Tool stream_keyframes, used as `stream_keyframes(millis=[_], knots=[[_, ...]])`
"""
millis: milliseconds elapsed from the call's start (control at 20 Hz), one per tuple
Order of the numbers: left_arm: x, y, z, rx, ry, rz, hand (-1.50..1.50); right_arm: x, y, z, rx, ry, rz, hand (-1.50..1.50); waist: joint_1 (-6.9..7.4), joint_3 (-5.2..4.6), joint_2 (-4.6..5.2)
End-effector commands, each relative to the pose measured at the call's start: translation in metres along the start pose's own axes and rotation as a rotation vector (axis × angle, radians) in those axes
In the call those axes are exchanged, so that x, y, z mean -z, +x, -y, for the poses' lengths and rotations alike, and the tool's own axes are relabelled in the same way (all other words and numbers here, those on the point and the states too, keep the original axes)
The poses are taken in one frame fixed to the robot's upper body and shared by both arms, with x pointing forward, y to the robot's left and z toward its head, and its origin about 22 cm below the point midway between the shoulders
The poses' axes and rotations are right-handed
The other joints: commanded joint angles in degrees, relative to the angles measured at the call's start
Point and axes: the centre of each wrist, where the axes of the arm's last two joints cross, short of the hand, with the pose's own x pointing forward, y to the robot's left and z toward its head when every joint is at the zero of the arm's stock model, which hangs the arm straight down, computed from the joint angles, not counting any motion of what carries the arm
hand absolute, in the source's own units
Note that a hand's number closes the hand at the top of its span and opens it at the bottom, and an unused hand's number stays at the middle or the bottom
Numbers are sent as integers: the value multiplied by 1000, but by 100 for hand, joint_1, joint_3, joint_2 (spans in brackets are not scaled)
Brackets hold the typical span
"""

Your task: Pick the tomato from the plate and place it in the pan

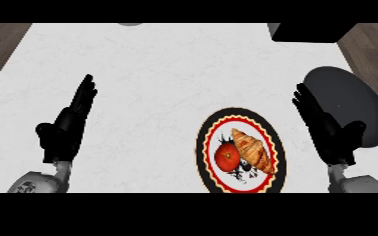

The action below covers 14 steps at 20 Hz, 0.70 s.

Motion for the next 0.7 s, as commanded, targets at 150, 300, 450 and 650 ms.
stream_keyframes(millis=[150, 300, 450, 650], knots=[[20, 26, 5, 47, -140, 67, 0, 55, 34, -31, -150, 206, -58, -150, 245, 306, 144], [13, 23, 12, 57, -204, 35, 0, 48, 46, 23, -768, 181, -61, -150, 389, 139, 144], [18, 41, 12, 68, -253, 22, 0, 58, 3, -51, -675, 111, 18, 150, 264, 314, 119], [11, 8, 3, 59, -246, -16, 0, 43, -40, -62, -519, 100, 36, -150, 78, 305, 84]])
